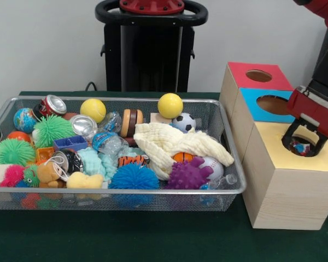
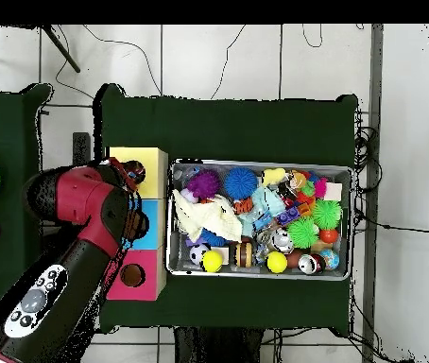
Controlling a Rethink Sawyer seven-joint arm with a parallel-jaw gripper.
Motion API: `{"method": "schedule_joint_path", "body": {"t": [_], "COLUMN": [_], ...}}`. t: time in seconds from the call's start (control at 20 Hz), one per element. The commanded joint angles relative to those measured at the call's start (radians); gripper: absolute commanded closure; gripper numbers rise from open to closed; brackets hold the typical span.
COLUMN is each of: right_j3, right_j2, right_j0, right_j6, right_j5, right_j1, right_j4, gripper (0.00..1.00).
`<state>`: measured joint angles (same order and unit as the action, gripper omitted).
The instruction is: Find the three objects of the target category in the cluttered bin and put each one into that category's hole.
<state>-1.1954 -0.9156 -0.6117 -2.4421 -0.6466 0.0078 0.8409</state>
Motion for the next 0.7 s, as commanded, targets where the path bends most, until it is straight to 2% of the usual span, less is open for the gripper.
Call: {"method": "schedule_joint_path", "body": {"t": [0.05,0.25,0.3,0.7], "right_j3": [0.163,0.177,0.179,0.189], "right_j2": [0.084,0.042,0.036,0.025], "right_j0": [0.023,0.017,0.016,0.012], "right_j6": [-0.333,-0.351,-0.354,-0.364], "right_j5": [-0.05,-0.067,-0.07,-0.074], "right_j1": [0.038,0.058,0.061,0.068], "right_j4": [0.033,0.025,0.024,0.014], "gripper": [0.0,0.0,1.0,1.0]}}
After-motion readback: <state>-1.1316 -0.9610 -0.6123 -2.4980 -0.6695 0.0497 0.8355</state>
